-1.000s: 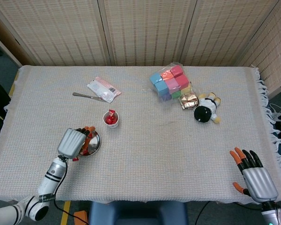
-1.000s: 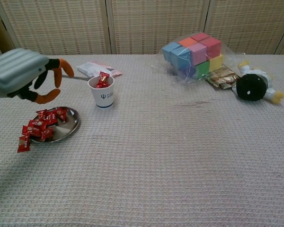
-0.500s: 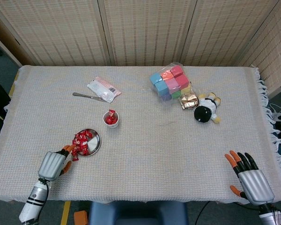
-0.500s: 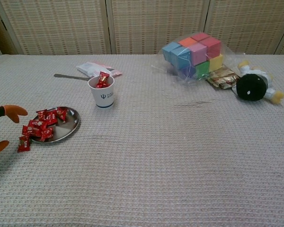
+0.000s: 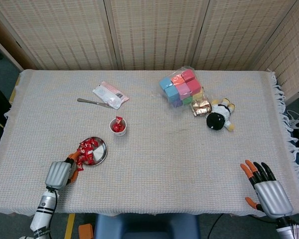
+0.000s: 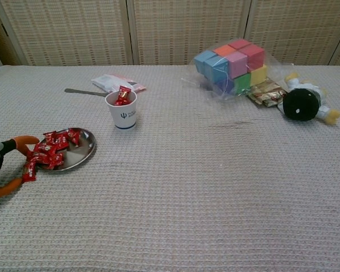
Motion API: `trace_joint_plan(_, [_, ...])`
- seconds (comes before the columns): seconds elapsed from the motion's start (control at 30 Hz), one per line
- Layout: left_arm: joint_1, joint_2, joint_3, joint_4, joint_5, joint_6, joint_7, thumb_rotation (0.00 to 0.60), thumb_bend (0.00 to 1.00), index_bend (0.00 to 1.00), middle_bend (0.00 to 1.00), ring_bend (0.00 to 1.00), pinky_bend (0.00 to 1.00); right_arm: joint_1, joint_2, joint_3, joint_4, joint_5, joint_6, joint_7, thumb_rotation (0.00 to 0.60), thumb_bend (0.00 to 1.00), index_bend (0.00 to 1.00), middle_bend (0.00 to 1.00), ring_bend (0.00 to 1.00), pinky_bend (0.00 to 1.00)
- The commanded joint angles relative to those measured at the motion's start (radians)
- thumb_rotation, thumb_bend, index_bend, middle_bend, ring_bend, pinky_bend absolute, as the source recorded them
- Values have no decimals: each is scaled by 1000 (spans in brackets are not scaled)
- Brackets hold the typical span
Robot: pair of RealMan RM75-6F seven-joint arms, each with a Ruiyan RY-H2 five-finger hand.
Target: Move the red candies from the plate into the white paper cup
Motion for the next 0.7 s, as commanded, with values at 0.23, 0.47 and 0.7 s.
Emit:
trace_joint_plan(0.23, [0,-30,-11,27,15,-10,13,600,401,202,339,684,1000,-2,-1,1,0,1,2,-2,600,114,0,0,0,0])
trace_joint_plan(0.47, [0,-47,-21,42,34,2,31,600,400,262,420,686,1000,-3,1,1,1,0,5,1,600,113,0,0,0,0])
trace_joint_plan(0.7, [3,-61,-25,57,46,6,36,600,398,338,488,688,1000,-3,2,1,2,-2,6,4,600,114,0,0,0,0])
